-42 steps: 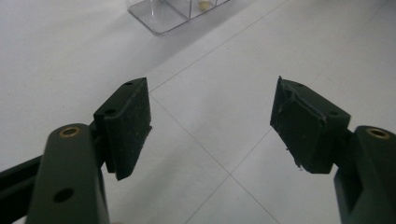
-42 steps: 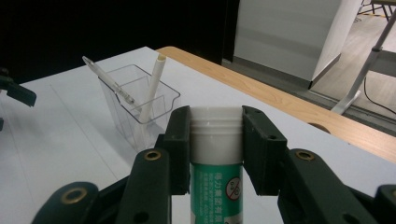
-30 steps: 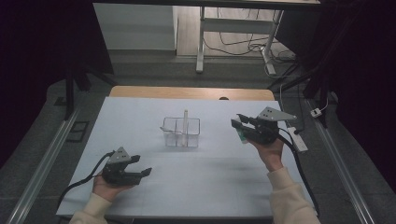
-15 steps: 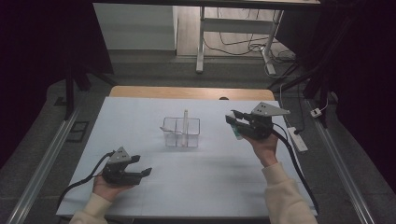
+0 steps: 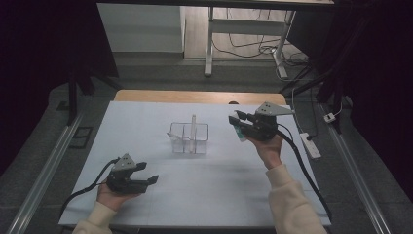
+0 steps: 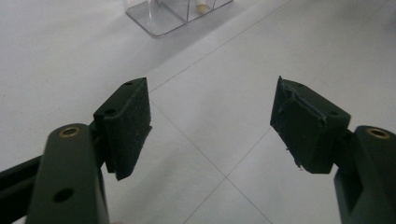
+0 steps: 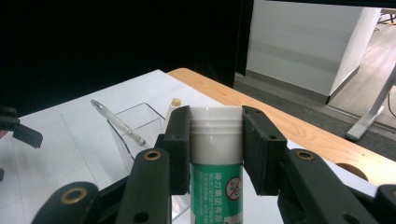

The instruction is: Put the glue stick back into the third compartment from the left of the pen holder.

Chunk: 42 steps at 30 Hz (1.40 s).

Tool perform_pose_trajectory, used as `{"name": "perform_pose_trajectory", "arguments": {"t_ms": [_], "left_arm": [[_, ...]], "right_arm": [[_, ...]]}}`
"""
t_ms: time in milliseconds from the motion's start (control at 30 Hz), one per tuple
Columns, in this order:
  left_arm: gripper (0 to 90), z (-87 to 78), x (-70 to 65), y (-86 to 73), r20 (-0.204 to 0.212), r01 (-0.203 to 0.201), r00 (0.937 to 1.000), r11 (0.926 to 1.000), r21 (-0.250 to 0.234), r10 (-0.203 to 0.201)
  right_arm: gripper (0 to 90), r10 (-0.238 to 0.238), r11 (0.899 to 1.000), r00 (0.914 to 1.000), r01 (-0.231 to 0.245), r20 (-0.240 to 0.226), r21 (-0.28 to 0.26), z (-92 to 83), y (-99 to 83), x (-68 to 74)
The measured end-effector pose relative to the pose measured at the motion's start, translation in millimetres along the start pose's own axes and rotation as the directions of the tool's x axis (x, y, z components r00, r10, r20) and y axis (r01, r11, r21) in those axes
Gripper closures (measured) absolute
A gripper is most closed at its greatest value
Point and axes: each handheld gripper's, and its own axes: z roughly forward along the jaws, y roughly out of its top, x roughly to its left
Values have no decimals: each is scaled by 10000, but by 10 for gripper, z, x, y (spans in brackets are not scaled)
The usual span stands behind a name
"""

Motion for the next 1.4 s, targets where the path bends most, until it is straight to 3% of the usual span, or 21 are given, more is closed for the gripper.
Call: {"name": "perform_pose_trajectory", "arguments": {"t_ms": [967,1400], "left_arm": [[288,2,3,-2,-20,-49,10000,10000,29,49],[287,1,3,-1,4,-37,10000,10000,16,37]], "right_arm": [[644,94,9998,9999,-92,-142,164,453,61,21],[644,166,9999,9990,-165,-422,30,619,119,87]]}}
